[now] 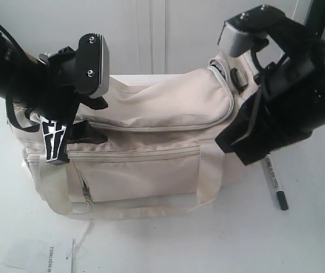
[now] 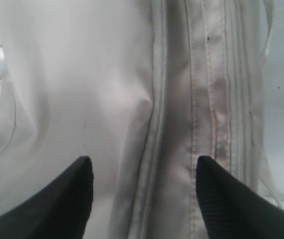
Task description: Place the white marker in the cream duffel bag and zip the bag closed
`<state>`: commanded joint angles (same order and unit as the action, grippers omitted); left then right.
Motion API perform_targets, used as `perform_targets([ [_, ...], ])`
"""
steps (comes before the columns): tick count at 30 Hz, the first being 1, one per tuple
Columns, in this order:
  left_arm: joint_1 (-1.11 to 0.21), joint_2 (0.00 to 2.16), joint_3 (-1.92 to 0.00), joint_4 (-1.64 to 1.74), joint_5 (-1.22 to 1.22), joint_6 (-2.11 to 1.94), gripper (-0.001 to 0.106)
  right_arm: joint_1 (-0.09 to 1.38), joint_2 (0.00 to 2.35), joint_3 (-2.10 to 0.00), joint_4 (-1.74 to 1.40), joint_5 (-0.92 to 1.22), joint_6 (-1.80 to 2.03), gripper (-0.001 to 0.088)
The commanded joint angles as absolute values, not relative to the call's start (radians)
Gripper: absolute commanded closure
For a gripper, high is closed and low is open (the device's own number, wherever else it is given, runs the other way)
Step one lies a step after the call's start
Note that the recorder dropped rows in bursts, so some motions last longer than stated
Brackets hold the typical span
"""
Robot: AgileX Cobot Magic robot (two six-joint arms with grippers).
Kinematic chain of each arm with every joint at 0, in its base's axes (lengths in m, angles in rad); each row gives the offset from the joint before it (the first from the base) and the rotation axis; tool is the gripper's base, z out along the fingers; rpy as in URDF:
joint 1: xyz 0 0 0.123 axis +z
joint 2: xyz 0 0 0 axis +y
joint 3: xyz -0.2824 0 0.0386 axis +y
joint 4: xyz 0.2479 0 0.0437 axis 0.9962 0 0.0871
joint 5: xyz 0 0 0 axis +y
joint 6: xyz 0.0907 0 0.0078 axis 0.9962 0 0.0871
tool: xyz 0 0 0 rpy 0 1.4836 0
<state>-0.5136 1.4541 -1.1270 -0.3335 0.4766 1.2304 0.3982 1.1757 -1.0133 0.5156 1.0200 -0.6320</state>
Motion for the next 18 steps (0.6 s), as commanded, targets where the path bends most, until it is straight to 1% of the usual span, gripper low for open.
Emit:
perform_targets([
  [3,-0.514,1.454,-1.127,-0.335,0.461,1.228,0.059,0.398,1.161,-0.969,0.567,1.020,-0.689,0.0868],
  [4,-0.514,1.454,-1.127,-0.335,0.461,1.228,0.068,0.398,1.161,-0.954,0.585,1.020,-0.711,0.0868],
  [8,-0.512,1.454,-1.127,-0.335,0.463,1.230,0.100,0.398,1.161,-0.900,0.667,0.998,-0.784,0.0868],
  [9,-0.512,1.454,-1.127,-0.333,0.466,1.230,0.105,0.398,1.161,-0.889,0.687,0.990,-0.800,0.0868],
  [14,-0.512,1.454,-1.129,-0.329,0.459,1.198,0.105,0.398,1.161,-0.850,0.812,0.971,-0.896,0.0868],
  [18,-0.512,1.454,-1.158,-0.329,0.465,1.127,0.105,0.400,1.181,-0.828,1.115,0.966,-1.201,0.0862],
])
